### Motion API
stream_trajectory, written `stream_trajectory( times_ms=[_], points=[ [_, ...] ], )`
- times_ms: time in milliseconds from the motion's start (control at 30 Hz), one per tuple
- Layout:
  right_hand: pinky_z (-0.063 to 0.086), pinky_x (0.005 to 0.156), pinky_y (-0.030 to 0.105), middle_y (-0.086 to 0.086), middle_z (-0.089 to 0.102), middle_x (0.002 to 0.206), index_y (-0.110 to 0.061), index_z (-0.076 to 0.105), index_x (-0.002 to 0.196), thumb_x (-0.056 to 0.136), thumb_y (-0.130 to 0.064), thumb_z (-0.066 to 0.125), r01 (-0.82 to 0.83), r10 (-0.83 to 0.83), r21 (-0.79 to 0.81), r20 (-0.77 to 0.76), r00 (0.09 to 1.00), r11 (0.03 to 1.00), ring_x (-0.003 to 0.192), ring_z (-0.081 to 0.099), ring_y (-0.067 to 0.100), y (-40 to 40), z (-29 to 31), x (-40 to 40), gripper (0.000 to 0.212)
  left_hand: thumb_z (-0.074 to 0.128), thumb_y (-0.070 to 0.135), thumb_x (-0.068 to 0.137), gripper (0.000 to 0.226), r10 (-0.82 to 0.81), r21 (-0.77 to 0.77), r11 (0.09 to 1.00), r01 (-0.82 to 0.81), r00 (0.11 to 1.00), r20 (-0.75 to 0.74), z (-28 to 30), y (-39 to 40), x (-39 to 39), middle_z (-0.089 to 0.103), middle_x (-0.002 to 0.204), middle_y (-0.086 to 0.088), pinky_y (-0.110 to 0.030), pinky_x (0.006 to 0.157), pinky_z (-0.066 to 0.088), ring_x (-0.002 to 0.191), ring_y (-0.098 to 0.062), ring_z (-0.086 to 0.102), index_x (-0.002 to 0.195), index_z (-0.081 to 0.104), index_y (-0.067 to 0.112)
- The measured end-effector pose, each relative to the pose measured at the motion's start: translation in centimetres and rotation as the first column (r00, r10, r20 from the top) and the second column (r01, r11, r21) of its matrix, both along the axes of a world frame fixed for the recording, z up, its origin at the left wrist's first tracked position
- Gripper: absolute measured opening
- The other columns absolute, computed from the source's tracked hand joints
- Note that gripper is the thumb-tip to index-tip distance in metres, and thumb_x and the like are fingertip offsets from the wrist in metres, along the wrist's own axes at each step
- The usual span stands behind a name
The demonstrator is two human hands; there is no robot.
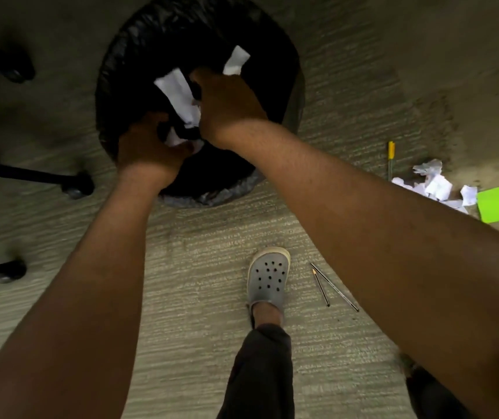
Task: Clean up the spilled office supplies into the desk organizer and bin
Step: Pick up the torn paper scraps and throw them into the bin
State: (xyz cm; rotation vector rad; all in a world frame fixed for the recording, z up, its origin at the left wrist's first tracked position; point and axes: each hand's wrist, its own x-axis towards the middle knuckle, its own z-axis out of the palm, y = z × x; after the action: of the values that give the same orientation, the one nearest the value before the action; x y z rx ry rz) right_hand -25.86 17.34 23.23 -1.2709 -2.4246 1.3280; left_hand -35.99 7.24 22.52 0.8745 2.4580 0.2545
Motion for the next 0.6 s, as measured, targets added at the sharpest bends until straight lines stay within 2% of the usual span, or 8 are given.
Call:
stream_trajectory(
  times_ms=[33, 100, 167, 233, 300, 400, 467, 600],
  points=[
    [0.038, 0.086, 0.023, 0.005, 0.055, 0.131, -0.016, 0.048, 0.130, 0.099, -0.020, 0.040, -0.049, 0.051, -0.029, 0.052, 0.997, 0.998, 0.118, 0.052, 0.020, -0.1, -0.2, 0.0, 0.032, 0.073, 0.036, 0.083, 0.048, -0.034, -0.060, 0.998, 0.035, 0.999, 0.013, -0.3, 0.1, 0.0, 0.061, 0.129, -0.006, -0.027, 0.091, 0.040, 0.121, -0.029, 0.054, 0.125, 0.058, 0.020],
    [0.042, 0.098, 0.031, 0.004, 0.055, 0.131, -0.018, 0.049, 0.129, 0.098, -0.016, 0.042, -0.095, 0.095, -0.003, 0.110, 0.989, 0.995, 0.120, 0.052, 0.021, -0.2, -0.5, 0.1, 0.031, 0.067, 0.034, 0.087, 0.049, -0.126, -0.115, 0.986, 0.120, 0.991, -0.047, -0.6, 0.1, 0.2, 0.057, 0.136, -0.010, -0.033, 0.096, 0.043, 0.123, -0.033, 0.053, 0.131, 0.055, 0.018],
    [0.047, 0.097, 0.036, 0.004, 0.055, 0.130, -0.018, 0.051, 0.127, 0.095, -0.014, 0.047, -0.088, 0.084, 0.046, 0.091, 0.992, 0.995, 0.119, 0.052, 0.023, -0.4, -0.5, 0.6, 0.032, 0.060, 0.031, 0.091, 0.042, -0.146, -0.022, 0.989, 0.145, 0.985, -0.093, -0.4, -0.1, 0.9, 0.060, 0.132, -0.012, -0.030, 0.095, 0.042, 0.121, -0.033, 0.055, 0.129, 0.056, 0.016],
    [0.046, 0.095, 0.036, 0.003, 0.057, 0.127, -0.018, 0.053, 0.126, 0.092, -0.018, 0.051, -0.060, 0.062, 0.104, -0.010, 0.998, 0.993, 0.117, 0.052, 0.022, -0.8, -0.4, 1.8, 0.034, 0.055, 0.028, 0.094, 0.039, -0.125, 0.166, 0.976, 0.138, 0.988, -0.091, 0.1, -0.5, 2.4, 0.062, 0.129, -0.011, -0.015, 0.089, 0.038, 0.119, -0.026, 0.057, 0.129, 0.057, 0.012],
    [0.045, 0.091, 0.034, 0.005, 0.062, 0.119, -0.013, 0.058, 0.122, 0.091, -0.020, 0.054, 0.045, -0.011, 0.195, -0.171, 0.985, 0.980, 0.112, 0.055, 0.023, -1.5, 0.1, 3.8, 0.033, 0.052, 0.022, 0.094, 0.037, -0.118, 0.395, 0.909, 0.135, 0.991, -0.069, 0.6, -0.7, 4.4, 0.064, 0.127, -0.008, -0.009, 0.093, 0.038, 0.118, -0.015, 0.059, 0.126, 0.061, 0.007],
    [0.048, 0.082, 0.027, 0.007, 0.069, 0.106, -0.005, 0.065, 0.113, 0.089, -0.018, 0.059, 0.301, -0.199, 0.259, -0.355, 0.913, 0.918, 0.101, 0.062, 0.023, -2.6, 0.5, 7.9, 0.028, 0.051, 0.016, 0.097, 0.027, -0.062, 0.660, 0.749, 0.055, 0.998, -0.013, 1.2, -0.7, 8.3, 0.070, 0.114, -0.004, -0.021, 0.094, 0.048, 0.108, -0.008, 0.064, 0.113, 0.068, 0.003],
    [0.047, 0.079, 0.023, 0.006, 0.069, 0.102, -0.005, 0.065, 0.110, 0.089, -0.017, 0.059, 0.411, -0.314, 0.217, -0.371, 0.874, 0.885, 0.095, 0.063, 0.020, -3.3, 0.0, 11.3, 0.024, 0.049, 0.014, 0.099, 0.024, -0.064, 0.725, 0.687, 0.040, 0.998, 0.006, 1.1, -1.0, 11.2, 0.069, 0.107, -0.004, -0.025, 0.091, 0.050, 0.103, -0.008, 0.065, 0.109, 0.067, 0.001],
    [0.050, 0.080, 0.030, 0.002, 0.068, 0.101, -0.008, 0.064, 0.106, 0.092, -0.016, 0.057, 0.530, -0.472, 0.186, -0.279, 0.836, 0.828, 0.094, 0.061, 0.015, -5.3, -2.7, 18.9, 0.018, 0.047, 0.015, 0.101, 0.025, -0.174, 0.697, 0.715, 0.057, 0.980, 0.099, -0.7, -1.8, 16.9, 0.067, 0.111, -0.006, -0.030, 0.096, 0.049, 0.109, -0.017, 0.063, 0.110, 0.065, 0.001]
  ],
)
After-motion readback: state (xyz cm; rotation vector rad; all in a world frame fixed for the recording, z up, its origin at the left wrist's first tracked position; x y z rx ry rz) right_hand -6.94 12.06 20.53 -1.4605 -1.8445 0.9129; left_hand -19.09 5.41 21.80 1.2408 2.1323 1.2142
